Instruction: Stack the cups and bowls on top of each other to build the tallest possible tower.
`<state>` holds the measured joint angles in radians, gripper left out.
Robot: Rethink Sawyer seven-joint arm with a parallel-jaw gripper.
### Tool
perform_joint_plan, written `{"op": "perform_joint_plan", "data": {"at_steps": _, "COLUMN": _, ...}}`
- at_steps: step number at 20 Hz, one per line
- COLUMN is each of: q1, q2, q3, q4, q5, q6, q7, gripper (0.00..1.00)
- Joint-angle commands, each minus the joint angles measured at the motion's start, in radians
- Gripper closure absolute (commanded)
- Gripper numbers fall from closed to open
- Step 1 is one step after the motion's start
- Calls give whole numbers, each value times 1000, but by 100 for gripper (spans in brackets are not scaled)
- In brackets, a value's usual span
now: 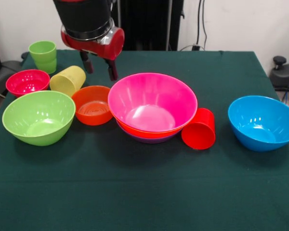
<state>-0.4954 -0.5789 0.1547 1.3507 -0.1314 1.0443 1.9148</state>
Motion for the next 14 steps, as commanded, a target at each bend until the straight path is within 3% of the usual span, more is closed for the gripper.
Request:
{"op": "perform_joint_plan", "data": {"at_steps": 1, "q1": -29, "q2": 70, "q3": 117, "q4": -37, "q5": -93, "q6": -30, "q7": -247, "gripper": 0}}
{"op": "perform_joint_plan", "data": {"at_steps": 10, "q1": -43, "q2": 86, "q3": 144, "q4": -105, "q5": -113, "q6": 52, "q7": -245, "gripper": 0}}
{"op": "perform_joint_plan", "data": {"at_steps": 14, "q1": -18, "q2": 74, "q3": 142, "q4": -161, "q5": -128, "q6": 142, "q7": -234, "gripper": 0}}
